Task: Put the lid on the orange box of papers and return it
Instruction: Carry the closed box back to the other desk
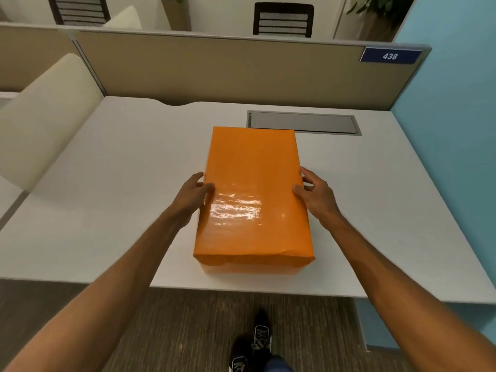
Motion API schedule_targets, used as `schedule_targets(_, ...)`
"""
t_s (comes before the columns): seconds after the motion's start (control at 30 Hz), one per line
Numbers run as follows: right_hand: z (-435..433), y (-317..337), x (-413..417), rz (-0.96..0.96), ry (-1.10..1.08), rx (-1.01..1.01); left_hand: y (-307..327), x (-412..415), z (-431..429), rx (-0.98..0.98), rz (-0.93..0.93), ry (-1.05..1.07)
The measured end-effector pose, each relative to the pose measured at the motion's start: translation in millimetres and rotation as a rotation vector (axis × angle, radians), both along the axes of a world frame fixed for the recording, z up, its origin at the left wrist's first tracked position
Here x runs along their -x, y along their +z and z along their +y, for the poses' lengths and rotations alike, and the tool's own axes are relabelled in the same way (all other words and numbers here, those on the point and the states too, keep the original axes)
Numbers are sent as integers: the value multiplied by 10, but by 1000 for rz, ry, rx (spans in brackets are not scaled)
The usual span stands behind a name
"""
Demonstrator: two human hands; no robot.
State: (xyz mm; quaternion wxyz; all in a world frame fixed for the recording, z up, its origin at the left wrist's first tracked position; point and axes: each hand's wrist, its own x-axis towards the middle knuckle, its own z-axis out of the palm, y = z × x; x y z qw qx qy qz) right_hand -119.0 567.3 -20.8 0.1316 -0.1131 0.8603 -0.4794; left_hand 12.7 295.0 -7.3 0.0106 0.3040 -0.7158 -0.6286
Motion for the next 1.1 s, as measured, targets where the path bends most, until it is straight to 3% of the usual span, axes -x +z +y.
schedule_targets(0.23, -336, 30, 762, 49, 49, -116, 29, 730, -328, 43, -14, 92)
schedule_targets(0.57, -695, -69, 1382, 170, -1, -153, -7, 1340, -518, 247, -41, 207)
schedule_targets(1.1, -694, -176, 1452, 163, 2, -205, -122, 1366, -611, 149, -41, 210)
